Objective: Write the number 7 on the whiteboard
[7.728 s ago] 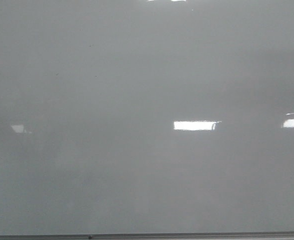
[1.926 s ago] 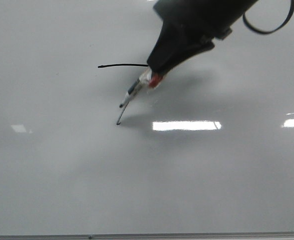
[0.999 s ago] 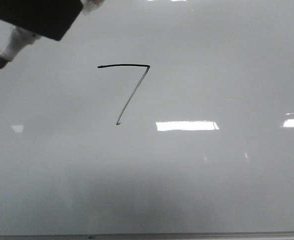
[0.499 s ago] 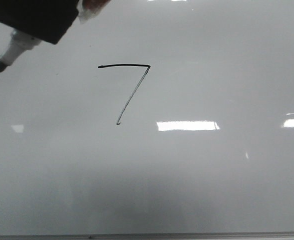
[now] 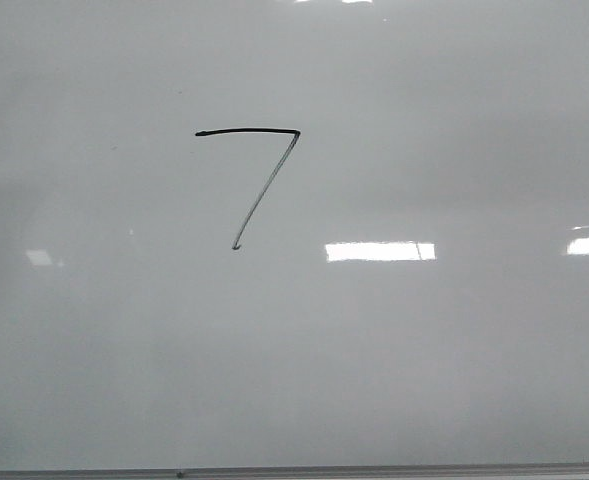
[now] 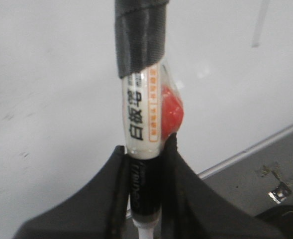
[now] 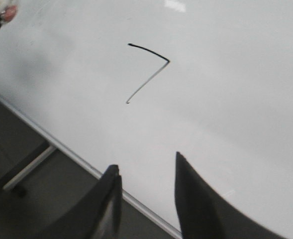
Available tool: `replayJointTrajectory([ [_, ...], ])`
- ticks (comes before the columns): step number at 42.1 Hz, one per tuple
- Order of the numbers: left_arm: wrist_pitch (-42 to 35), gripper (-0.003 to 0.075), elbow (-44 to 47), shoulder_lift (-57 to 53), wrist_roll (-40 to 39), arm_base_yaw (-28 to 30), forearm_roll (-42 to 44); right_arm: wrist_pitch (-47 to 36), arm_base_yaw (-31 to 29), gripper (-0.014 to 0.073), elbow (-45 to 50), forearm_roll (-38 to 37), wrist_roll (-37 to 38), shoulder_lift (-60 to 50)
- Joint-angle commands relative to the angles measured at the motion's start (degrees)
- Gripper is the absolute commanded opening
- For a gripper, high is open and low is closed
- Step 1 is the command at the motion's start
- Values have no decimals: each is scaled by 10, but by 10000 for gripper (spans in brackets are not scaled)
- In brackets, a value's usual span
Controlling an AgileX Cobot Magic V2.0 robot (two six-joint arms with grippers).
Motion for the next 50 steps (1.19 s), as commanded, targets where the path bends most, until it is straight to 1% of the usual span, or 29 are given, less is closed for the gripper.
replayJointTrajectory([
  [1, -67, -20, 12, -3, -10, 75, -1, -80, -17, 189, 50, 19, 26, -58],
  [3, -86, -20, 29, -2, -10, 102, -1, -92, -18, 145, 76, 19, 26, -77],
  [5, -124, -20, 47, -1, -10, 133, -1, -102, -18, 94, 98, 19, 26, -95],
  [8, -178, -20, 73, -1, -10, 162, -11, -114, -18, 13, 121, 19, 26, -114],
  [11, -231, -20, 96, -1, -10, 178, -42, -124, -18, -67, 136, 19, 25, -124],
  [12, -253, -20, 104, -1, -10, 180, -50, -127, -18, -74, 139, 19, 25, -125],
  [18, -342, -20, 127, 22, -10, 180, -74, -136, -18, -69, 140, 19, 25, -126],
  [32, -489, -20, 127, 180, -10, 180, -77, -134, -18, -69, 140, 19, 25, -126],
  [42, -530, -20, 123, 238, -10, 180, -77, -134, -18, -69, 140, 19, 25, -125],
  [50, -536, -19, 120, 251, -10, 180, -77, -130, -18, -69, 140, 19, 25, -125],
])
